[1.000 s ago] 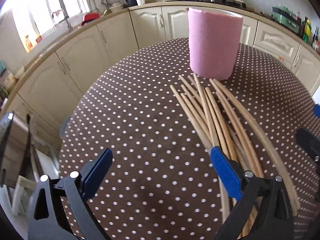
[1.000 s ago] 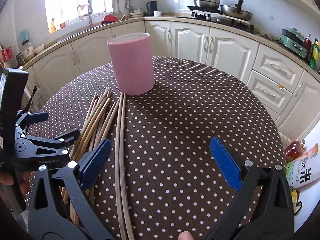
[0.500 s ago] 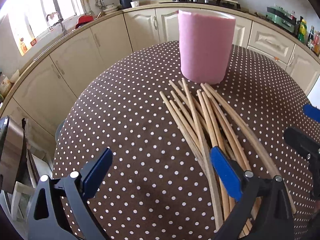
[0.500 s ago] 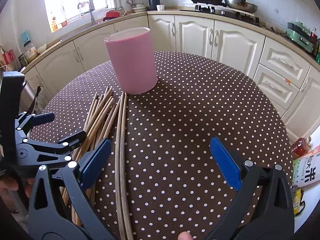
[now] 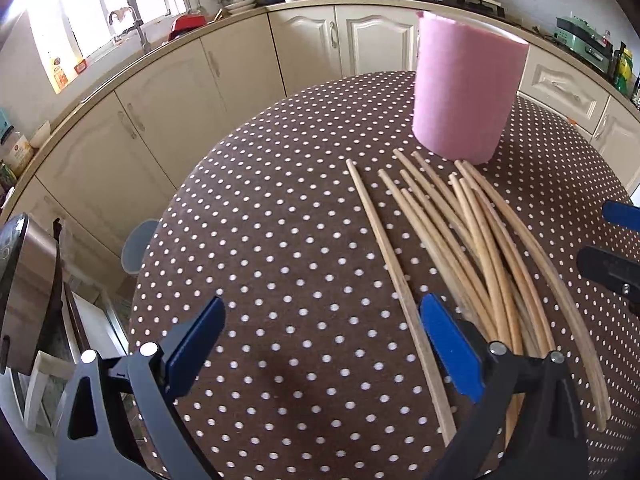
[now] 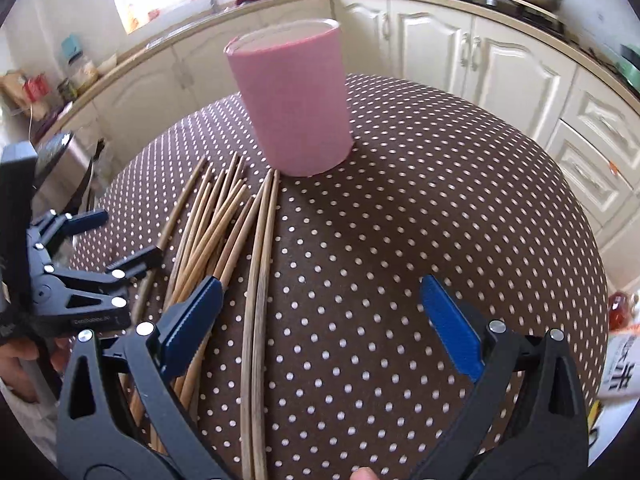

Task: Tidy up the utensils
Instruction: 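Move both tools down toward the pile of wooden chopsticks, then close the right tool on one chopstick while the left tool grasps another chopstick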

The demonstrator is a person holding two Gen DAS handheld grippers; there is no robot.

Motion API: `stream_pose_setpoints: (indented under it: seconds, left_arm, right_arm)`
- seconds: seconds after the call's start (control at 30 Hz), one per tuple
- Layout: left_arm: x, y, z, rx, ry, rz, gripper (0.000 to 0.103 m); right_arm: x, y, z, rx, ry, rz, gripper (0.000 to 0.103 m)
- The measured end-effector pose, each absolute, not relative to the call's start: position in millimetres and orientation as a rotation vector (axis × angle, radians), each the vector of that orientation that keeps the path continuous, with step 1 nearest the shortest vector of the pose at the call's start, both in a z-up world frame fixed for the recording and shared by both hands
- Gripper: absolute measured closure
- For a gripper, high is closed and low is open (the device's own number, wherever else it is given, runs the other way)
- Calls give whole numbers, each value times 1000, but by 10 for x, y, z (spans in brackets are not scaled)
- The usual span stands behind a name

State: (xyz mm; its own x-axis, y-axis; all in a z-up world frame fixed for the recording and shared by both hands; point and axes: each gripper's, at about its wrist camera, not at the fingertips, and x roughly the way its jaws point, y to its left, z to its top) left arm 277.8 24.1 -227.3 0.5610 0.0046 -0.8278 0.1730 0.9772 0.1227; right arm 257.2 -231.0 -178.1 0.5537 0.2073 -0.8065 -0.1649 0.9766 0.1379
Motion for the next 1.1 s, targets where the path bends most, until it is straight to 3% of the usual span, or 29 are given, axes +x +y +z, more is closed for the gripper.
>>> stream_pose_setpoints:
  seconds: [0.33,0.43,0.57,0.9,0.97,1.0,1.07,1.1]
  left_arm:
    - [3077,408,-2333,190,1023,-88,6]
    - [3156,341,-2324,199,1037,-110,15]
    - [3308,270,-2283,160,1088,-175,36]
    - [3655,232,-2274,139,1134,-182,43]
    - [3728,203,-2255,136,1136,-183,54]
    - [3749,220,-2254,132,1138,-179,60]
    - [3826,219,-2220,121,1141,-179,91]
    - [3853,225,-2220,110,1144,-178,92]
  right_arm:
    - [2925,-2129,-1903,-24,1080,292,44]
    - [3024,-2045,-1898,-51,1100,298,57]
    - [3223,-1909,-1878,-75,1160,333,65]
    - [3618,-1429,-1972,-171,1266,316,73]
    - [3662,-1362,-1987,-170,1271,309,80]
    - [3684,-1345,-1991,-162,1271,310,90]
    - [3707,-1328,-2004,-142,1277,309,95]
    - [3706,-1340,-2006,-132,1277,312,95]
